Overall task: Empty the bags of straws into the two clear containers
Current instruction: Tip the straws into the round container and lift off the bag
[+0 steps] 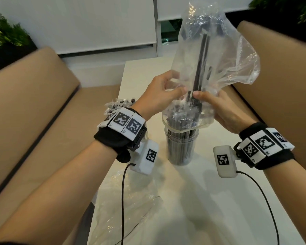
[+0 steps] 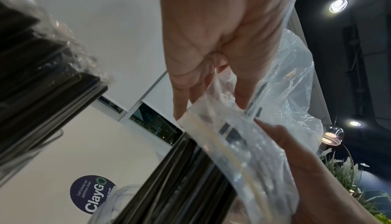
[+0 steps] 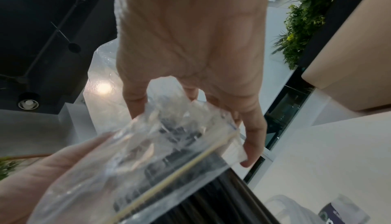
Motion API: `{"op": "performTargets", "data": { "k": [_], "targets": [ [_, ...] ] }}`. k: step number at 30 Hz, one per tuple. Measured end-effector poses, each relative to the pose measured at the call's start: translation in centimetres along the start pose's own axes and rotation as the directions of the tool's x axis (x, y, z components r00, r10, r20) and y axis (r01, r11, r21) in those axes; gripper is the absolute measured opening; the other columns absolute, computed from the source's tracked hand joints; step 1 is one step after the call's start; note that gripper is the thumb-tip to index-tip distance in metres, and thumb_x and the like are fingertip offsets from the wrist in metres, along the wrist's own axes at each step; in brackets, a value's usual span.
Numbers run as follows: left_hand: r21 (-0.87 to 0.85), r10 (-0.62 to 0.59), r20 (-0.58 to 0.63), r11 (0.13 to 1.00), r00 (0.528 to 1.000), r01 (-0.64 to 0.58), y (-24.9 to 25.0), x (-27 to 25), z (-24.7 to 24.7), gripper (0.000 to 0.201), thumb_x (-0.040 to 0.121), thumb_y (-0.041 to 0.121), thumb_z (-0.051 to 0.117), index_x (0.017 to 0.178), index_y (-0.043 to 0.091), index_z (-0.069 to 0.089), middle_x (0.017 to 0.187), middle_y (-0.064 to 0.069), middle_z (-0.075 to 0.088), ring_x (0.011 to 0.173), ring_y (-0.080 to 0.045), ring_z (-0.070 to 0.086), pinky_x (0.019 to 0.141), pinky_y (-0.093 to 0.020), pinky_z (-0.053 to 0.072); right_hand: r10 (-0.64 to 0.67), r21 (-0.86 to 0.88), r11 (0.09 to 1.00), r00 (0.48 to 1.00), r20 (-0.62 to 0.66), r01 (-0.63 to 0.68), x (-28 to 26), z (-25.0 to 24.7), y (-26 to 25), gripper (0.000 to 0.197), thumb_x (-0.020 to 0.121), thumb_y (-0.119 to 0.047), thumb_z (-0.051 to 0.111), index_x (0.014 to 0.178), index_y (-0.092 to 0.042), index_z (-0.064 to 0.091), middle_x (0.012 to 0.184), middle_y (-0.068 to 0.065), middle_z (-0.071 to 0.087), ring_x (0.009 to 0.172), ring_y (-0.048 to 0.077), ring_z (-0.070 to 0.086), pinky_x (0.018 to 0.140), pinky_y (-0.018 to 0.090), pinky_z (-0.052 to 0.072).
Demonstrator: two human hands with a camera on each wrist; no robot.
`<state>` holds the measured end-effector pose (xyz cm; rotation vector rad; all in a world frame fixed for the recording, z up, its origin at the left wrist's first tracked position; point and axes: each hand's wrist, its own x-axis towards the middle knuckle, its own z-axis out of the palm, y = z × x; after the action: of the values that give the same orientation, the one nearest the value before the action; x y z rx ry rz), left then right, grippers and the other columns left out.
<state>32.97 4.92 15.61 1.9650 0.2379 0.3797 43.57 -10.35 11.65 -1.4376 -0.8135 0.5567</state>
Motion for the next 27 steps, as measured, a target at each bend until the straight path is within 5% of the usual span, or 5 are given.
{"op": "performTargets", "data": {
  "k": [7, 12, 16, 24, 27],
  "targets": [
    [-0.026, 0.036, -0.143, 0.999, 0.989, -0.040, -0.2, 0.4, -0.6, 0.028, 0.077, 0.011, 0.079, 0.094, 0.017, 0.058, 0.086, -0.014, 0.075, 0.087, -0.036, 0.073, 0.092, -0.047, 0.054, -0.099, -0.163, 0.984, 0.981, -0.166, 0.071, 0.3, -1.5, -0.8, 0.023, 0.089, -0.015, 0.065, 0.095, 0.006, 0.069, 0.099, 0.004, 0.078, 0.089, 0.031, 0.072, 0.085, 0.052, 0.054],
    [-0.002, 0.064, -0.185, 0.998, 0.981, -0.065, 0.1, 0.3, -0.5, 0.019, 0.075, 0.021, 0.081, 0.083, 0.025, 0.064, 0.078, -0.018, 0.071, 0.078, -0.030, 0.070, 0.088, -0.049, 0.053, -0.122, -0.160, 0.982, 0.983, -0.137, 0.099, -0.3, -1.8, -0.7, 0.017, 0.096, -0.022, 0.056, 0.094, -0.010, 0.069, 0.060, -0.023, 0.070, 0.050, -0.009, 0.059, 0.056, 0.005, 0.043],
    [0.026, 0.081, -0.153, 0.997, 0.985, -0.078, 0.0, 0.4, -0.8, 0.023, 0.078, 0.012, 0.079, 0.081, 0.027, 0.062, 0.083, -0.005, 0.073, 0.080, -0.020, 0.069, 0.090, -0.042, 0.056, -0.118, -0.174, 0.982, 0.968, -0.223, 0.079, -0.2, -2.4, -0.7, 0.010, 0.089, -0.024, 0.066, 0.090, -0.017, 0.073, 0.090, -0.011, 0.077, 0.080, 0.007, 0.072, 0.066, 0.031, 0.058],
    [0.033, 0.087, -0.173, 0.996, 0.981, -0.083, -0.1, 1.0, -0.8, 0.019, 0.075, 0.020, 0.081, 0.088, 0.019, 0.067, 0.053, 0.013, 0.067, 0.057, 0.002, 0.061, 0.068, -0.025, 0.046, -0.117, -0.234, 0.971, 0.956, -0.269, 0.053, -0.5, -2.6, -2.0, 0.013, 0.087, -0.035, 0.068, 0.085, -0.023, 0.066, 0.096, -0.005, 0.070, 0.086, 0.012, 0.066, 0.067, 0.034, 0.056],
    [0.100, 0.048, -0.074, 0.994, 0.996, -0.040, 0.2, 0.8, -0.6, 0.039, 0.078, 0.035, 0.078, 0.110, 0.017, 0.064, 0.076, 0.011, 0.072, 0.074, -0.002, 0.066, 0.076, -0.026, 0.051, -0.116, -0.266, 0.963, 0.949, -0.294, 0.035, -0.7, -2.3, -2.7, 0.043, 0.085, -0.052, 0.062, 0.096, -0.011, 0.065, 0.102, 0.011, 0.068, 0.091, 0.029, 0.064, 0.081, 0.050, 0.058]
  ]
}}
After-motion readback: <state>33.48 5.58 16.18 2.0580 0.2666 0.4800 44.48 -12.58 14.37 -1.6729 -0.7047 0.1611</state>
